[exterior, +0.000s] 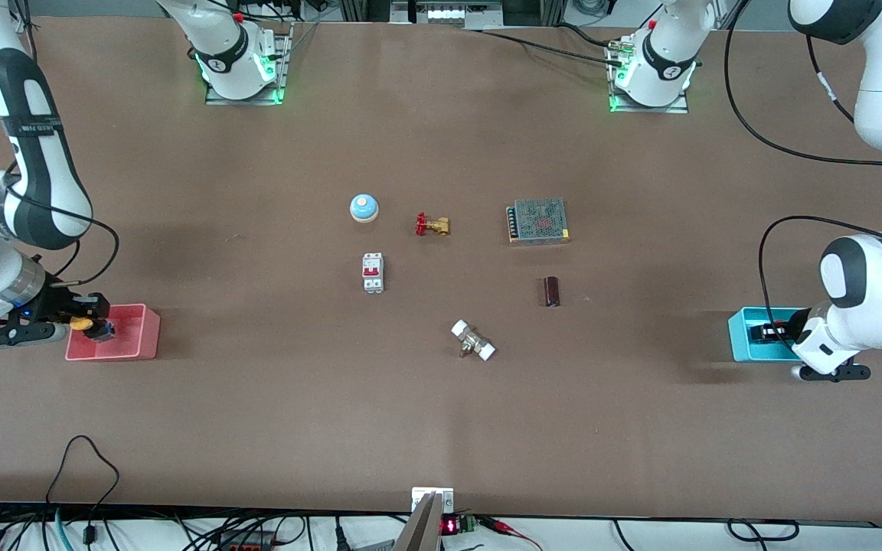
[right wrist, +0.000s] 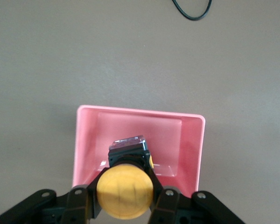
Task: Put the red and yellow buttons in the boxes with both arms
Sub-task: 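Carry the yellow button into the pink box while the left gripper lowers red into cyan, then open the right gripper over the pink box while the left gripper lifts away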
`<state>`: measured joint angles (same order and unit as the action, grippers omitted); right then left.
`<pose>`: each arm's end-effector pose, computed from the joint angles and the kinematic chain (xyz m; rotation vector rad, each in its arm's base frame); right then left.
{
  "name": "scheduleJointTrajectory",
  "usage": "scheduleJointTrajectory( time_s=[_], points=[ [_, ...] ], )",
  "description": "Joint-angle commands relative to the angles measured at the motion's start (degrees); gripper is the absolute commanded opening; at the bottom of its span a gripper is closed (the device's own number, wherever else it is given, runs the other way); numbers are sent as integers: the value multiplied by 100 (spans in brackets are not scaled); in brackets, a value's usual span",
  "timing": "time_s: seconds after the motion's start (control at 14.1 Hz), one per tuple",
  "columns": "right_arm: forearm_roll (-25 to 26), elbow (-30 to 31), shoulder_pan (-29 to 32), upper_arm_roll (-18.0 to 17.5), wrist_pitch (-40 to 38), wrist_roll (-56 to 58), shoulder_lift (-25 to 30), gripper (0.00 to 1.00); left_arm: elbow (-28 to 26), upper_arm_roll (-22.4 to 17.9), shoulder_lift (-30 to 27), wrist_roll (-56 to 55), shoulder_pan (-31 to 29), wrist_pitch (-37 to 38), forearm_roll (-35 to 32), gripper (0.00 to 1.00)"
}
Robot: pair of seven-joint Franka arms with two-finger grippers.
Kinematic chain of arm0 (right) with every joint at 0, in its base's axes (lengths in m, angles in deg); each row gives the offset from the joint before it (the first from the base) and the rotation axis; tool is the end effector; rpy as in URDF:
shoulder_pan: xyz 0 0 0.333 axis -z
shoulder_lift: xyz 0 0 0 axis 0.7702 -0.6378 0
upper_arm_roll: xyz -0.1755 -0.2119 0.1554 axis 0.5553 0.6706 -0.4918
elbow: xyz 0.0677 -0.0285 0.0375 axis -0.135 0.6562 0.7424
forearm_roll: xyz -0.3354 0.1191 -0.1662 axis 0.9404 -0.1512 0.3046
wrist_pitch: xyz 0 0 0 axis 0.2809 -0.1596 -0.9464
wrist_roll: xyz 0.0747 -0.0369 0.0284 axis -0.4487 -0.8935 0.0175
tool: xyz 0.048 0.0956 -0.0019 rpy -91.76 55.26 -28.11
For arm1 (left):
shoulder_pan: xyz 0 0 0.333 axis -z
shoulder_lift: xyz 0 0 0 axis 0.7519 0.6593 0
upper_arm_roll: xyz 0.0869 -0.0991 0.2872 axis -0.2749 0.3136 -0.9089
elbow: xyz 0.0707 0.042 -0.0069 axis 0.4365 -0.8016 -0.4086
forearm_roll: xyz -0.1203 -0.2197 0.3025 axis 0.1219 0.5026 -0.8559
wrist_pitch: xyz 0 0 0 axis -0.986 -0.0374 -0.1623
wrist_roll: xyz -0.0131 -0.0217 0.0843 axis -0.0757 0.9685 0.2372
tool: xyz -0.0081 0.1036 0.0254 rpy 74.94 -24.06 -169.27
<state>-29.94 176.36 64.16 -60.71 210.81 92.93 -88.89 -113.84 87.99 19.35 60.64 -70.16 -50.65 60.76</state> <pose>0.6543 -0.1367 0.2899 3.0860 0.2311 0.1715 0.6734 0.1642 0.1936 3.1326 0.0821 -0.1872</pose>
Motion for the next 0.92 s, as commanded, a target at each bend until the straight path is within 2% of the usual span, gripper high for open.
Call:
scheduleJointTrajectory(
  time_s=[0.0, 0.07, 0.28, 0.71, 0.85],
  points=[
    [-130, -154, 89, -34, 73, 120, -188, 24, 28, 57, -40, 187, -66, 9, 119, 94],
    [-139, -154, 89, -34, 134, 120, -241, 24, 46, 66, -75, 222, -83, 26, 110, 100],
    [-183, -145, 107, -43, 302, 103, -390, 25, 90, 57, -434, 669, -179, 175, 110, 100],
    [-227, -118, 98, -43, 416, 85, -548, 27, 204, 311, -1638, 767, -145, 1747, 110, 100],
    [-227, -110, 98, -43, 416, 77, -549, 34, 422, 513, -1955, 706, -101, 2414, 58, 100]
  ],
)
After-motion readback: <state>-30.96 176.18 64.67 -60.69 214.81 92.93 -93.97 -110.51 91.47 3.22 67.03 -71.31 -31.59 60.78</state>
